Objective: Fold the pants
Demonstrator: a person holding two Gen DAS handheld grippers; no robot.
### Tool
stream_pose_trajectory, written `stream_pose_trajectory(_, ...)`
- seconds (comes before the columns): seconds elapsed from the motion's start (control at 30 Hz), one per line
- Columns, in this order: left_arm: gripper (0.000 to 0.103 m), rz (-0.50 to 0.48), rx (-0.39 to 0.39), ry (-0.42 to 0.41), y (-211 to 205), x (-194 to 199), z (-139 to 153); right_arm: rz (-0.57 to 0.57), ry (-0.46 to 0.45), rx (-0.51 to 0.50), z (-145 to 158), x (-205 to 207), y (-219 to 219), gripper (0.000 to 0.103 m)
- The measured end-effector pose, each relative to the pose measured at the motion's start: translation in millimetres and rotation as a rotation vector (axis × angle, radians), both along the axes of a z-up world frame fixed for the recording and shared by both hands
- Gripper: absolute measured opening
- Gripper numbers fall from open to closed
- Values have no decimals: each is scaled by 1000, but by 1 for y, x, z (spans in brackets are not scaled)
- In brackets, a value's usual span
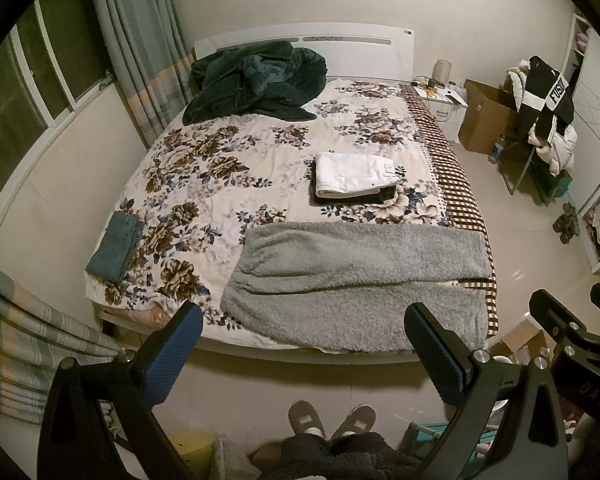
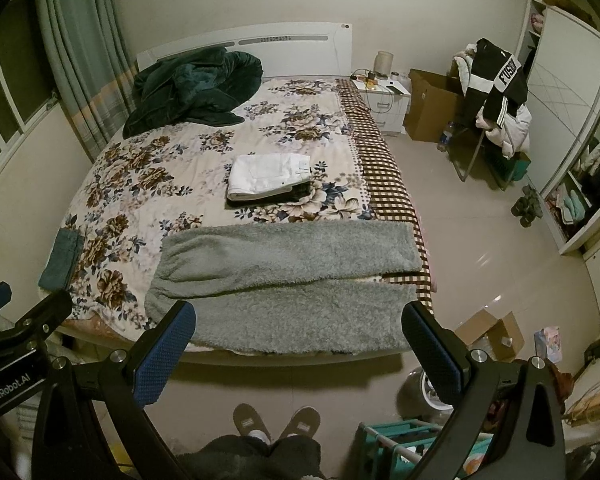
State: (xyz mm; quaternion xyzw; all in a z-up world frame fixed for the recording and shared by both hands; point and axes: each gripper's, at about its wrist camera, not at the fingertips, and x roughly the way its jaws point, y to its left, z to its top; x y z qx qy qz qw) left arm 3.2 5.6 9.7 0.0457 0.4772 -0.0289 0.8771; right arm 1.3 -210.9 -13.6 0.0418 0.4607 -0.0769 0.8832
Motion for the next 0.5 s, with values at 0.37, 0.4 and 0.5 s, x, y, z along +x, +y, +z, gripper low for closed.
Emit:
stream_pose_trajectory(0.37, 103, 1, 0, -3, 0, 0, 1, 0, 0, 1, -1, -1, -2, 103)
stream_pose_trajectory(0.4, 103, 1, 0, -3, 1, 1, 1, 0, 0, 2, -1, -1, -2, 103)
stream_pose_trajectory(0.5, 103, 1, 0, -4, 0, 0, 3, 0, 0, 2, -1, -1, -2, 103)
